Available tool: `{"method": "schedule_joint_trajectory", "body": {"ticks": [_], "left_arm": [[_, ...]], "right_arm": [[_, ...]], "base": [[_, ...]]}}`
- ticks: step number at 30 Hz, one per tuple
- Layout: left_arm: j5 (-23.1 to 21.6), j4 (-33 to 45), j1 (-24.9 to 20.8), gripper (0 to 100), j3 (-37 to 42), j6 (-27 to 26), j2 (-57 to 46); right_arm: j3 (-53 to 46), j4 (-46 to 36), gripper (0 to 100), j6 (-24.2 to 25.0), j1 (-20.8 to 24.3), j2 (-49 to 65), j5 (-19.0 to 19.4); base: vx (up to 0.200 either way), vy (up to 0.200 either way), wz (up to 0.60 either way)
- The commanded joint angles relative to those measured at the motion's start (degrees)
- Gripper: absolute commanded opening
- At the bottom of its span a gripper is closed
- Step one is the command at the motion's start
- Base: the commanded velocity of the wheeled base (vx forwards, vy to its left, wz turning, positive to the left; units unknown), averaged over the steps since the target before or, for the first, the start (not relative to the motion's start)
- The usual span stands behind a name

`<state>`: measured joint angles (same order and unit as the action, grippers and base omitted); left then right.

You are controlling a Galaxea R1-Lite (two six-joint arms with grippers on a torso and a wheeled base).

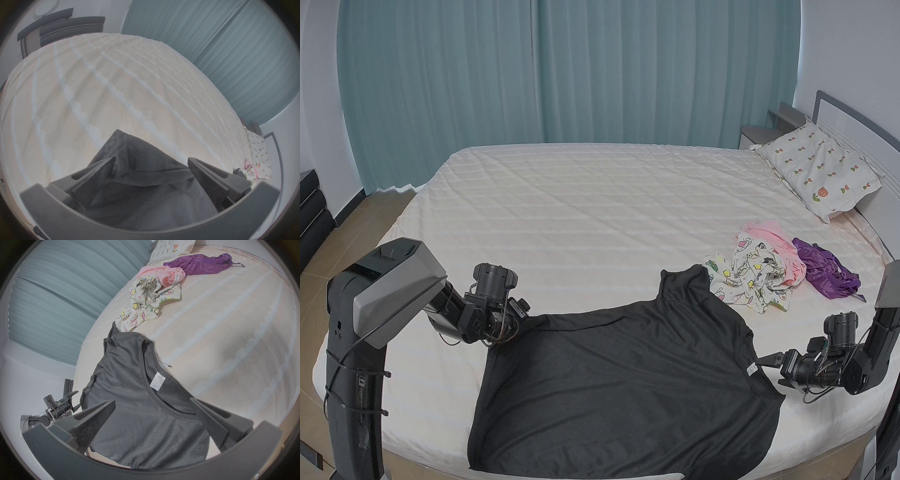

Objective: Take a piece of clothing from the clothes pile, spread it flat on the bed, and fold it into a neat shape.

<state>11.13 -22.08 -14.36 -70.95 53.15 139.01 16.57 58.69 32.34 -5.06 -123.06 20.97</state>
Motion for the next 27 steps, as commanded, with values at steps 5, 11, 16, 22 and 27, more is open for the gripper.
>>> {"method": "schedule_joint_trajectory", "body": {"ticks": [5,11,16,22,27], "left_arm": [[1.4,1.0,0.6,0,-6.2,-0.1,5.3],[5.1,0.5,3.1,0,-8.3,0.0,5.9],[5.1,0.5,5.9,0,-9.6,-0.2,5.3],[4.8,0.9,8.7,0,-13.7,-0.3,6.4],[4.3,1.0,10.0,0,-17.5,-1.8,8.7]], "right_arm": [[0.1,0.0,100,0.0,0.0,-0.2,0.0],[0.0,0.0,100,0.0,-0.1,-0.2,0.0],[0.0,0.0,100,0.0,-0.1,-0.2,0.0],[0.1,0.0,100,0.0,-0.1,-0.1,0.0],[-0.5,3.0,100,0.1,0.0,-0.5,0.0]], "base": [[0.000,0.000,0.00],[0.000,0.000,0.00],[0.000,0.000,0.00],[0.000,0.000,0.00],[0.000,0.000,0.00]]}}
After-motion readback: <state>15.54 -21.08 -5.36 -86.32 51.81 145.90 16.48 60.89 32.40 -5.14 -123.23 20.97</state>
